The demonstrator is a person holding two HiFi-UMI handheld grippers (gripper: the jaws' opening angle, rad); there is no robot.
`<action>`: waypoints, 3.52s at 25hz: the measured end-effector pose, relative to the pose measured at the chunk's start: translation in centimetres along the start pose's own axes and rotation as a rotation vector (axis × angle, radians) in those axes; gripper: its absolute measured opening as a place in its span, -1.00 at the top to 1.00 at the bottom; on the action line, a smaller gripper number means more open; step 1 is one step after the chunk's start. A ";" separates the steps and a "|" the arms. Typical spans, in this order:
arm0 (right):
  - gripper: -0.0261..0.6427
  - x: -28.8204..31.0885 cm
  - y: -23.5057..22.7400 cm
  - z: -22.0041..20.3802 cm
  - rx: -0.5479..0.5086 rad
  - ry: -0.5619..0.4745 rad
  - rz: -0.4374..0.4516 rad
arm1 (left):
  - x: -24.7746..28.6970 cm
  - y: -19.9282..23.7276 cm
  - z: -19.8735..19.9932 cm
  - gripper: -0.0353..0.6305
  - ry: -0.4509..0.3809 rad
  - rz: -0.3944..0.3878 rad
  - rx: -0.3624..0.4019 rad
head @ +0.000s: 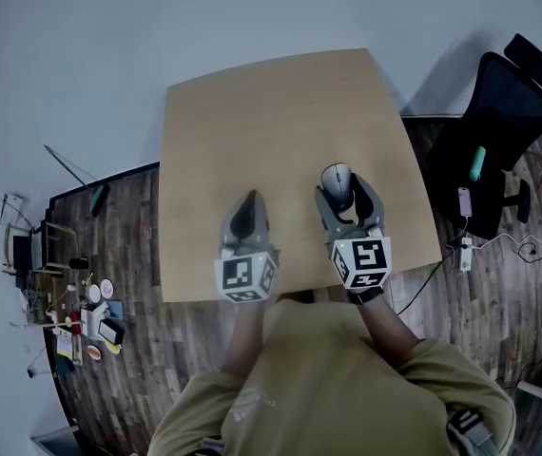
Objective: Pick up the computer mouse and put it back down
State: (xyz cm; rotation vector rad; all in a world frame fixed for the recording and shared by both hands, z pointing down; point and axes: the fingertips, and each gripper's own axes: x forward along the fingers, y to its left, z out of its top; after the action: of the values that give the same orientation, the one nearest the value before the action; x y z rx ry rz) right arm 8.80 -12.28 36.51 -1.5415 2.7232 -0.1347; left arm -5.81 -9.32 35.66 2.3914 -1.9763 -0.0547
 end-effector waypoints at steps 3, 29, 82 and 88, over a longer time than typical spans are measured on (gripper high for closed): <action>0.03 -2.4 0.6 0.8 -0.012 -0.030 0.001 | -1.6 -1.3 0.4 0.89 -0.014 0.005 -0.008; 0.03 -8.0 13.2 -1.2 -0.010 0.016 0.356 | -16.7 1.3 -0.8 0.89 0.022 0.262 -0.017; -0.25 3.3 58.7 -40.4 -0.647 0.741 1.187 | -44.4 32.7 -17.3 0.89 0.205 0.950 -0.327; -0.08 4.4 55.4 -33.0 -0.444 0.622 1.080 | -41.7 32.9 -15.4 0.89 0.181 0.863 -0.279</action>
State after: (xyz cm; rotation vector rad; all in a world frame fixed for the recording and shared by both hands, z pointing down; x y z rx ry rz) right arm -42.50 14.61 65.16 0.2389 3.8009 0.0221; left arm -45.13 25.51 52.91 1.1939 -2.4999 -0.0736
